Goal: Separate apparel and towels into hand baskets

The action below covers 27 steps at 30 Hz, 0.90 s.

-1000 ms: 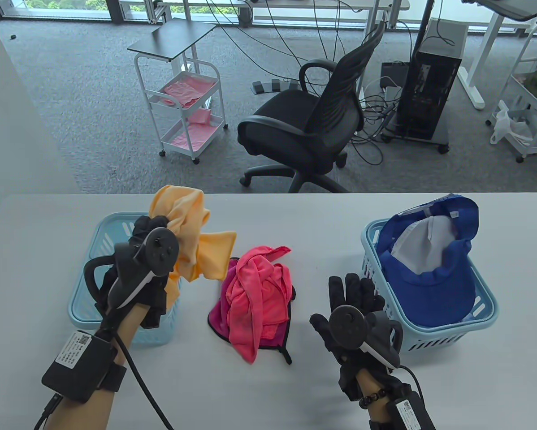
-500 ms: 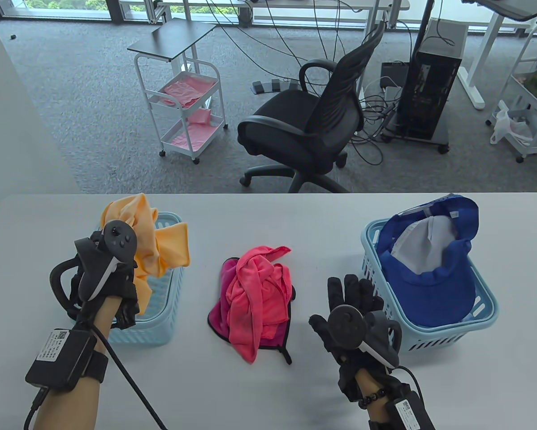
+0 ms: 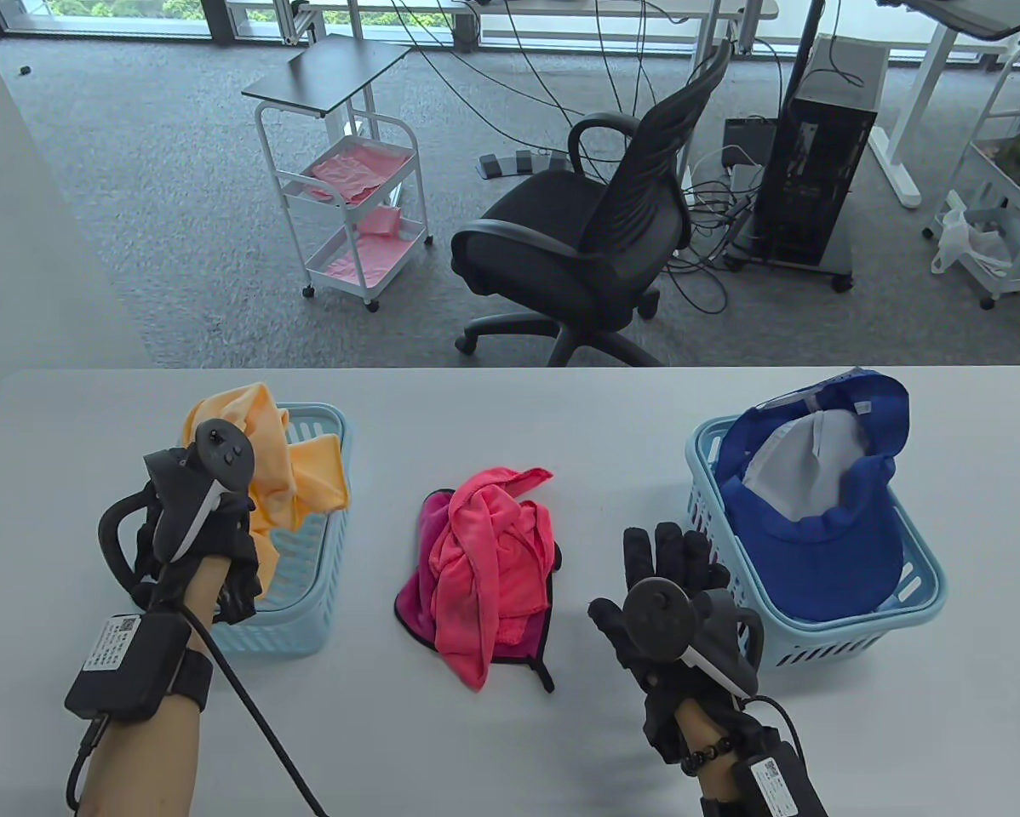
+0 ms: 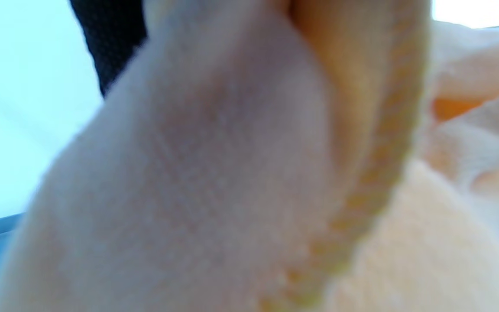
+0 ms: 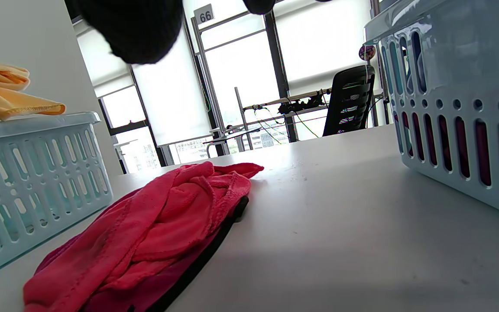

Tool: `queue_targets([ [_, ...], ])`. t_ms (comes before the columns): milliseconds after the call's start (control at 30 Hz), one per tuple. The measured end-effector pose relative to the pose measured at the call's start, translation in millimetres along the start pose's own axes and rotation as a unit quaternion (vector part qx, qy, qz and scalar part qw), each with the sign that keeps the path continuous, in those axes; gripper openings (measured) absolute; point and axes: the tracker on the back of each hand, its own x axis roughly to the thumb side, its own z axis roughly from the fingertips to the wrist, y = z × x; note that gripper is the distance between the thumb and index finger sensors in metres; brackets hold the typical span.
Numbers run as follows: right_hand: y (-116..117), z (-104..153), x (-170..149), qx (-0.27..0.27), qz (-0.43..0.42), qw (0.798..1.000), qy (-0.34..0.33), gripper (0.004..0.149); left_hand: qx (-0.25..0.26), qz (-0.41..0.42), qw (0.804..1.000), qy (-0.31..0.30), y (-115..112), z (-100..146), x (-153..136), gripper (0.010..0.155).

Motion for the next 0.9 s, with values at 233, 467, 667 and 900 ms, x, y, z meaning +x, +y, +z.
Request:
queue_targets([
  [233, 0.0, -0.2, 0.0, 0.003, 0.0, 1.0, 0.001, 0.086, -0.036, -0.002, 0.999, -0.003, -3.2, 0.5, -3.7, 0.069],
  [467, 0.4, -0.5, -0.5, 0.005, -0.002, 1.0, 0.003, 0.085, -0.04, 0.003, 0.999, -0.017, 0.6, 3.3, -0.4, 0.073],
  [667, 0.5, -0.7, -0.8, 0.005, -0.002, 1.0, 0.003, 0.085, -0.032, 0.013, 0.999, -0.039, 8.1, 9.4, 9.9, 0.074],
  [900, 0.5, -0.7, -0.8, 0.005, -0.002, 1.0, 0.003, 0.085, -0.018, 0.041, 0.995, -0.091, 19.4, 25.6, 34.2, 0.078],
])
